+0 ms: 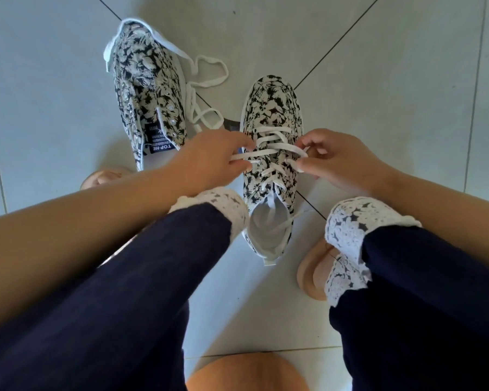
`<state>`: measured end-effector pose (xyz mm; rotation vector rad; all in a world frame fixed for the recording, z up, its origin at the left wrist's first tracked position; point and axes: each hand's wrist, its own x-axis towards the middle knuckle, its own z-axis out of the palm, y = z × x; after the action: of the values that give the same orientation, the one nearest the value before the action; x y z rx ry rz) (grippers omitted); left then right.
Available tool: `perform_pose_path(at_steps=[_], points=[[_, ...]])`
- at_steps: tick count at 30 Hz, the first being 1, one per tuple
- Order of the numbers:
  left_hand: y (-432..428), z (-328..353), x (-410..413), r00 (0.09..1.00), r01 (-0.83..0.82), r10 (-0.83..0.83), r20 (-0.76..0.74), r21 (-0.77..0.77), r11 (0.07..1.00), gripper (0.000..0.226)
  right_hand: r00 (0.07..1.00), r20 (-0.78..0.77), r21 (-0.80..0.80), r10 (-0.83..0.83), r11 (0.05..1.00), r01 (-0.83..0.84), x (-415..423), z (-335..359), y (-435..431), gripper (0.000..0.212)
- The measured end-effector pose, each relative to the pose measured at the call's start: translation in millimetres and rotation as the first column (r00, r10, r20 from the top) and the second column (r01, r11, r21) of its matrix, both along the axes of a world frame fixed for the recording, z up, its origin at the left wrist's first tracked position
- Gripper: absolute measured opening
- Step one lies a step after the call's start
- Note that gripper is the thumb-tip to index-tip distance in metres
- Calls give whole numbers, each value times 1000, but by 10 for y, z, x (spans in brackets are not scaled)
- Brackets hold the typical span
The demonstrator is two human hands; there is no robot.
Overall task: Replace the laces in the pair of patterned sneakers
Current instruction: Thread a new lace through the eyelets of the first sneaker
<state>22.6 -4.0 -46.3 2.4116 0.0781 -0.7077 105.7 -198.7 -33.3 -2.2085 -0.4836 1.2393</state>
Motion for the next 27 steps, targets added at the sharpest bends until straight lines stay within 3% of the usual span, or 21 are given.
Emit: perform_pose_path(at_steps=[2,6,11,18,21,25,27], points=[[6,11,28,999,36,-37,15,58,998,16,994,52,-34,97,995,-95,-11,9,7,15],[-9,54,46,998,60,-62,16,120,991,42,940,192,-183,281,952,-247,95,10,-15,20],[54,121,63,998,61,-66,12,228,972,41,780,379,-336,498,860,-385,193,13,-11,16],[116,138,24,999,41,-39,-16,180,983,40,764,373,-303,526,847,-436,159,87,-33,10],[110,126,-23,997,71,-70,-13,211,975,40,708,414,-357,573,817,-452,183,88,-84,9],[113,81,-22,1000,2,-3,9,147,989,40,787,376,-288,489,869,-403,174,65,-95,12],[84,89,-27,997,-74,73,17,73,995,23,841,359,-229,405,912,-341,178,58,-86,11]])
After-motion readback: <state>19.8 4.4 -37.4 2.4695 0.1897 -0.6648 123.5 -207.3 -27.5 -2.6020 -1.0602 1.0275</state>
